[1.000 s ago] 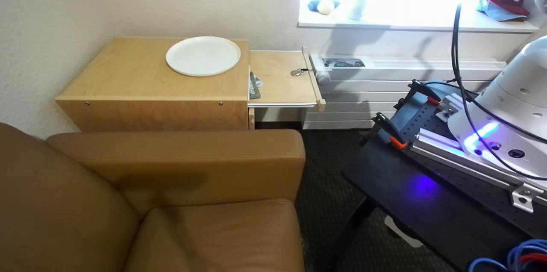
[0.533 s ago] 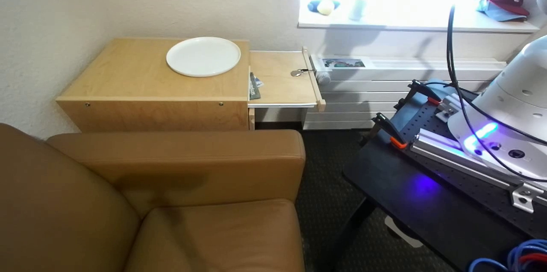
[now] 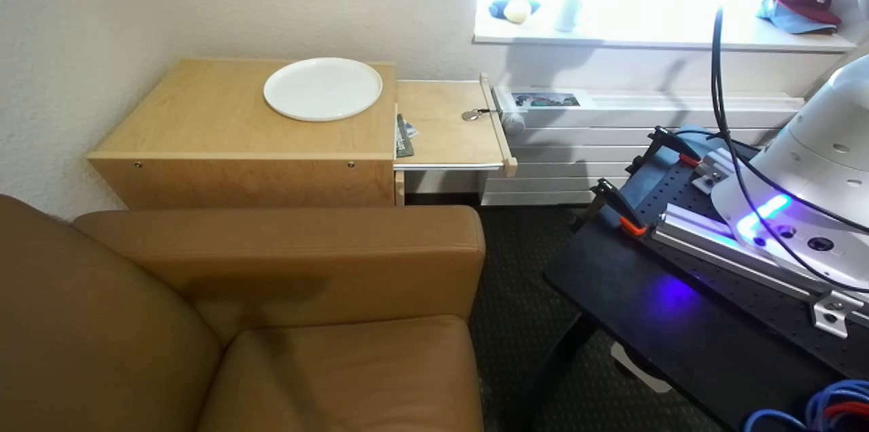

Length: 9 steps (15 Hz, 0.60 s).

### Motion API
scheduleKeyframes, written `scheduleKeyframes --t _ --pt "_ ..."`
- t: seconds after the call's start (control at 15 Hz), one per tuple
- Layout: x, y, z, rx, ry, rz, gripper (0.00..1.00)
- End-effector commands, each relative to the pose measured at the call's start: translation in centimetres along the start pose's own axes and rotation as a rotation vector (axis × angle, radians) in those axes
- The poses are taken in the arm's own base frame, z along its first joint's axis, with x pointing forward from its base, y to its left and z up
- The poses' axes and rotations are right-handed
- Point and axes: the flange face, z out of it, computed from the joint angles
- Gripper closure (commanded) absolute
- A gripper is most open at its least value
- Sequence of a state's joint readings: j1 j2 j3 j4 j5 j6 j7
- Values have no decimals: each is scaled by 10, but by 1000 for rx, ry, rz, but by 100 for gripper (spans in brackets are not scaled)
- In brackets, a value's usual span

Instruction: Put the screwdriver on the open drawer

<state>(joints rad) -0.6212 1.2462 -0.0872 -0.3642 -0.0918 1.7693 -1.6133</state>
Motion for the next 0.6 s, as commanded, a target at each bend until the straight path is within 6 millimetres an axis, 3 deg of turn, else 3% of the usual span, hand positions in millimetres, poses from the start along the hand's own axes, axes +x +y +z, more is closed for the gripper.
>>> scheduleKeyframes --t 0.0,0.07,0.27,0.33,0.53 --pt "0 10 -24 -102 44 -148 92" --pt "2 4 -12 -36 17 -85 67" --pt "4 9 -18 -78 25 -122 67" --pt "18 2 0 -8 45 -150 92" --pt "78 -7 36 44 160 -297 92"
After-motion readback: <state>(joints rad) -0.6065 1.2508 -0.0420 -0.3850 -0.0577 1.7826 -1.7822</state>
